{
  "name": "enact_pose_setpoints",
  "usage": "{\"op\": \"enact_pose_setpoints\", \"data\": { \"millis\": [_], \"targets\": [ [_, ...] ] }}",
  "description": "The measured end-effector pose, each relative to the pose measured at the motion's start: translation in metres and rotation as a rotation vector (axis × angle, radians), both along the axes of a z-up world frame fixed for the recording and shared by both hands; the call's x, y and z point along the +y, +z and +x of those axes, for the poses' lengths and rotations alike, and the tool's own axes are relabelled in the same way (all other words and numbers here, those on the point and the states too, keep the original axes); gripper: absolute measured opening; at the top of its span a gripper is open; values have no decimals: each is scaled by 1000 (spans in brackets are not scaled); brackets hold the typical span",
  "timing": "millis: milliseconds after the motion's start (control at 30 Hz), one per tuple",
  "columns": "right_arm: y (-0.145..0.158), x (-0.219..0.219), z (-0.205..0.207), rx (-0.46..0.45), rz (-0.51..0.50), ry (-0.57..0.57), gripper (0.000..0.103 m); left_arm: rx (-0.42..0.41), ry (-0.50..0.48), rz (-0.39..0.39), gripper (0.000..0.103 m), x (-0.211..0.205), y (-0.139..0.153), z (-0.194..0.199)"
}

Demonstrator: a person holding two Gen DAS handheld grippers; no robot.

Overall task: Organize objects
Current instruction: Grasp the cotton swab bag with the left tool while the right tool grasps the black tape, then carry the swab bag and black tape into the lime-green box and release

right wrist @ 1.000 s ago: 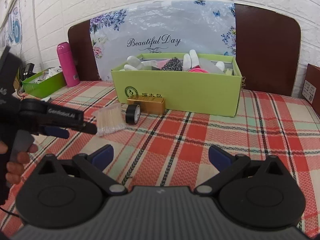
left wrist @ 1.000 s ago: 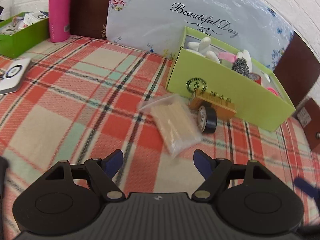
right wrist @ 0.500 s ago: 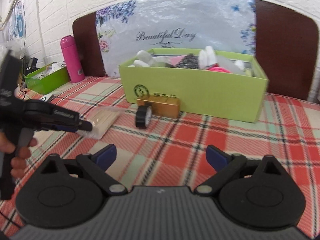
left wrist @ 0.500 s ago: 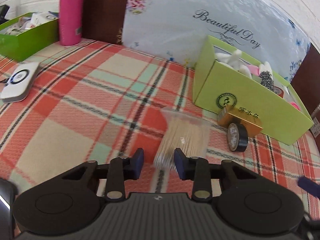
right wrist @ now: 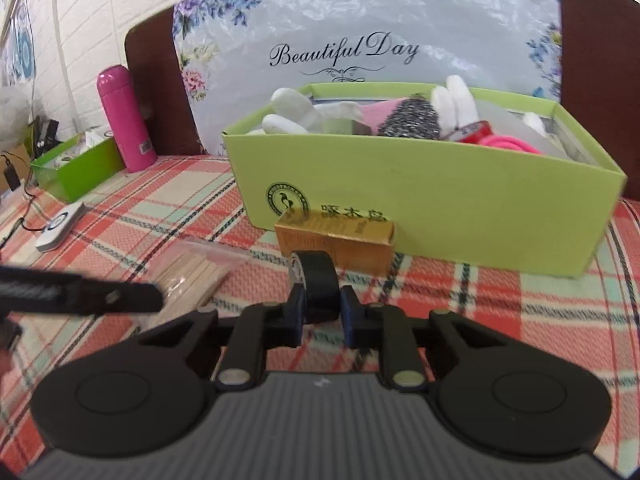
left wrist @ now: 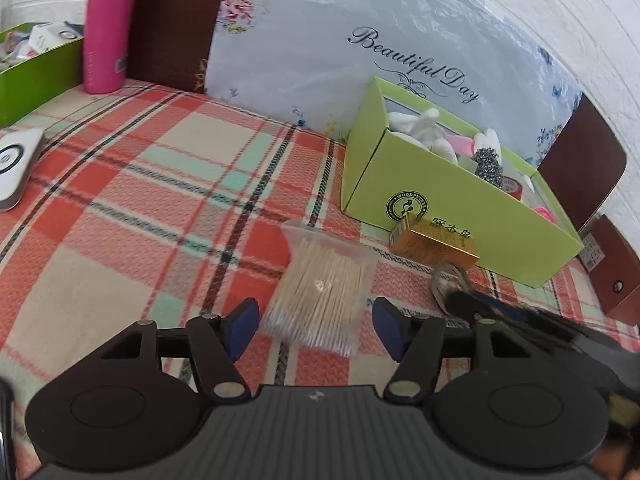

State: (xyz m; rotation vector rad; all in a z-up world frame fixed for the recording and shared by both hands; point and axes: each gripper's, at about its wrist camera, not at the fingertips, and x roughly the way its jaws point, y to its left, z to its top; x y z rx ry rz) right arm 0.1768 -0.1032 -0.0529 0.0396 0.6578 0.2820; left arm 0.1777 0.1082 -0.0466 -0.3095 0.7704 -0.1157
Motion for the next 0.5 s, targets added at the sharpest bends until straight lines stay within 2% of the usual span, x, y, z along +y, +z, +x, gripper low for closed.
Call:
{"op": "enact_pose_setpoints", "data": {
  "millis": [133,200,233,267,333,433,500],
  "targets": [
    [4,-23,-36,8,21,-9,18,11,-10,59,67,-13,-7,16],
    [4,-36,-50,35,55,-23,18,7,-40,117,54,-21,-8,17],
    [3,-42,-56,51,74,-30,18,5,-56,136,38,-24,-7,15],
    [4,-47,-61,69,91,-35,18,10,-73,130,29,-25,-7,12],
    [3,-57,-73,104,126,-38,18,31,-110,90,25,-26,-6,2],
    [3,-74,-92,147,192,-64,18,68,-227,44,23,-39,-5,-23],
    [5,-80,-105,129,158,-108,20,88,-308,42,23,-54,-4,-43]
  ]
}}
